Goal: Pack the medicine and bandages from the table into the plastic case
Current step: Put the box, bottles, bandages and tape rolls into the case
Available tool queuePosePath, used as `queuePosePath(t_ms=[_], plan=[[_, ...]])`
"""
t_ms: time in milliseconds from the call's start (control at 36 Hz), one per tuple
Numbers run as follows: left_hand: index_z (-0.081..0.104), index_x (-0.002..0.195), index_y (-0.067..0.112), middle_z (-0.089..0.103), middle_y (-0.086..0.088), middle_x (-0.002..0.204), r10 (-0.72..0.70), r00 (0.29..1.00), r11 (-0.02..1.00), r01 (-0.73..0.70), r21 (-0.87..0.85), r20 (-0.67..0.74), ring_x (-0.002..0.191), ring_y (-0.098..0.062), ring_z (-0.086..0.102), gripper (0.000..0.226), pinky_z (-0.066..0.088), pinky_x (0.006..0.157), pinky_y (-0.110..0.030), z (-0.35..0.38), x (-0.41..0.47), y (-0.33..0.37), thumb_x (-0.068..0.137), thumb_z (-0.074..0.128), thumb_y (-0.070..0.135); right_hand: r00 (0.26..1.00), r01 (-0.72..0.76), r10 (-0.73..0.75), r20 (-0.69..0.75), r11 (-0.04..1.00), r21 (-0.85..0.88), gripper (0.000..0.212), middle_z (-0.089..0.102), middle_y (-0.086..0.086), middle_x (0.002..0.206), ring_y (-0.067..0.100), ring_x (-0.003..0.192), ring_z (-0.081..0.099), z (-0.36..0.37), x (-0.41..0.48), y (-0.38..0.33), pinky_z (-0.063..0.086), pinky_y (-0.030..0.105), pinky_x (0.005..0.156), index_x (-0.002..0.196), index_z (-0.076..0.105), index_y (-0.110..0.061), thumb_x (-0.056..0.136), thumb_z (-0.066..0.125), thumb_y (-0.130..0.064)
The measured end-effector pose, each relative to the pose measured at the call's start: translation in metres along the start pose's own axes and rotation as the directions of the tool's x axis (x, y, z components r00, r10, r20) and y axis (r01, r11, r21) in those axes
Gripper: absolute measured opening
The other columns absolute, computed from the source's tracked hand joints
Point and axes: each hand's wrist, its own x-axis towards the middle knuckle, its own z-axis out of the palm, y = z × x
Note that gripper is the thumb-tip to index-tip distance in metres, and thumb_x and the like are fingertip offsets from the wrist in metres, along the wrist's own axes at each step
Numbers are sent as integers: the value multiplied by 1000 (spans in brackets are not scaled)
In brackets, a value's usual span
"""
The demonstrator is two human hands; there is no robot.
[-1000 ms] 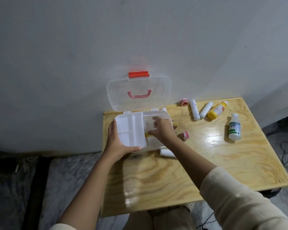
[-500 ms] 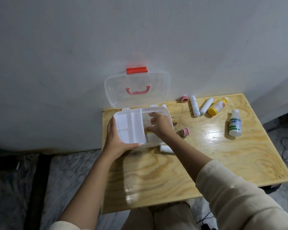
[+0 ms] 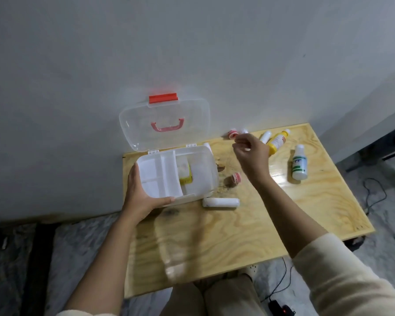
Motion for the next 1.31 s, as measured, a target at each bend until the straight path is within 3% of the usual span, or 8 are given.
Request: queuePosePath(t_ms=[222,444,750,861,1028,1139,1250,1306], plan=[[15,147,27,21,4,152,-16,1000,999,16,28,-7,139,-17,25,133,31,112,-46,0,3,-8,42,95,39,884,-406,358,-301,907,-112,39,52,14,130,29,122,48,-63,21,91,36,35,103,124,54,-4,86,55,-14],[13,148,28,18,5,154,-45,999,998,45,51,-4,140,-16,22,135,30,113,-46,1,5,-12,42,94,41,754,-614,547,-365,783,-95,32,53,18,122,36,110,52,-71,22,123,43,37,89,121,51,-4,90,45,-7],[12,147,33,19,8,153,-20,1000,1000,20,2,1,139,-15,24,134,31,112,-43,1,4,-10,42,95,39,678,-732,692,-247,669,-133,41,56,22,119,39,104,58,-62,17,118,44,38,74,112,51,3,80,66,-18],[12,148,33,19,7,154,-25,1000,1000,25,-1,5,139,-15,24,136,30,113,-42,0,3,-8,41,95,41,694,-718,701,-164,689,-98,41,61,20,103,33,87,56,-56,9,116,43,35,71,106,61,4,77,71,-22],[15,146,33,23,7,151,-10,1000,1000,11,-19,15,137,-16,27,135,33,110,-45,-2,2,-5,37,93,46,698,-691,714,54,652,314,41,65,15,93,30,86,62,-41,-16,113,51,39,77,106,65,1,71,76,-18],[14,147,30,21,7,151,-24,1000,1000,24,-10,9,137,-16,26,135,32,110,-39,0,0,-3,39,95,40,821,-540,557,128,683,492,30,64,13,90,27,86,60,-32,-30,90,49,30,74,105,63,0,76,71,-6],[14,147,27,21,6,151,-20,1000,1000,20,-23,5,137,-16,26,136,31,110,-36,-1,0,-1,39,95,39,933,-360,310,183,804,474,34,67,12,95,20,84,63,-27,-36,56,52,17,66,106,60,-4,74,73,-4],[13,148,27,20,6,150,-16,1000,1000,16,-24,0,136,-14,25,133,30,107,-31,-1,-1,0,43,96,31,955,-279,199,219,854,439,36,67,13,104,23,93,65,-21,-37,40,54,27,74,110,60,-7,76,72,-4]])
